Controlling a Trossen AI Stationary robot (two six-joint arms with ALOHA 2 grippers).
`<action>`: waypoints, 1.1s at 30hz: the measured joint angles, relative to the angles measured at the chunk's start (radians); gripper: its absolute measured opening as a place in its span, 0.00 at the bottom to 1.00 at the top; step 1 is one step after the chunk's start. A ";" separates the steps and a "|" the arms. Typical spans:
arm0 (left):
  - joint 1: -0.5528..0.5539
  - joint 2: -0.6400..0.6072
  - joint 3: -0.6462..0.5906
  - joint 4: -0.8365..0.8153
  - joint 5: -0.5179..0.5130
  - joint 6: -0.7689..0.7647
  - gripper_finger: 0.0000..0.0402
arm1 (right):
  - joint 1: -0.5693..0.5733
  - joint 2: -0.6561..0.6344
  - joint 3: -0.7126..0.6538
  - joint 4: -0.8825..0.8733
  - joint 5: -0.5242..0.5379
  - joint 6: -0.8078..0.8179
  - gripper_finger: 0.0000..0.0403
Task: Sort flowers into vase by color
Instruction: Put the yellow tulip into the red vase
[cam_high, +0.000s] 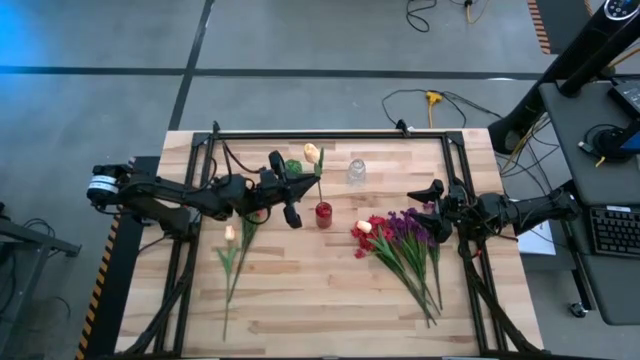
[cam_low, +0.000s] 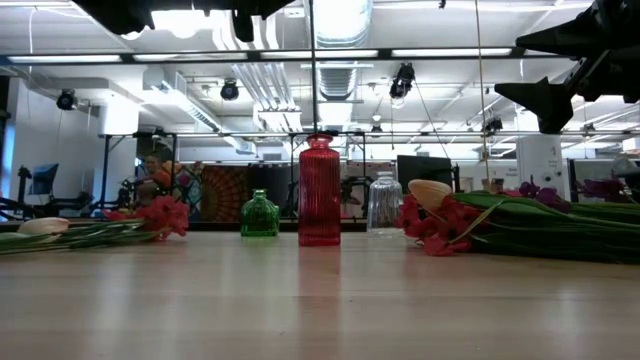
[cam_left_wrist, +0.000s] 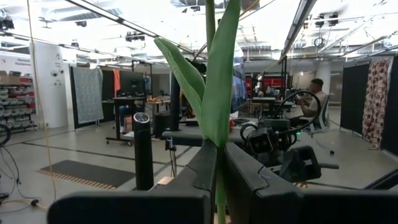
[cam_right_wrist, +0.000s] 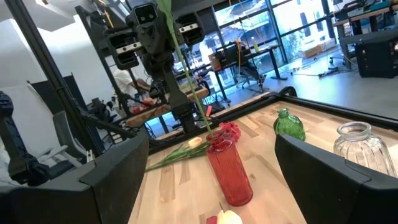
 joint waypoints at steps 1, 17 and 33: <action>0.000 0.000 0.000 0.000 0.000 0.000 0.00 | 0.000 0.000 0.000 0.000 0.000 0.000 0.85; 0.001 0.027 0.006 0.009 -0.001 0.000 0.00 | 0.000 0.000 0.000 -0.001 0.000 0.000 0.85; 0.001 0.029 0.007 0.007 -0.001 0.000 0.09 | 0.000 0.000 0.000 -0.001 0.000 0.000 0.85</action>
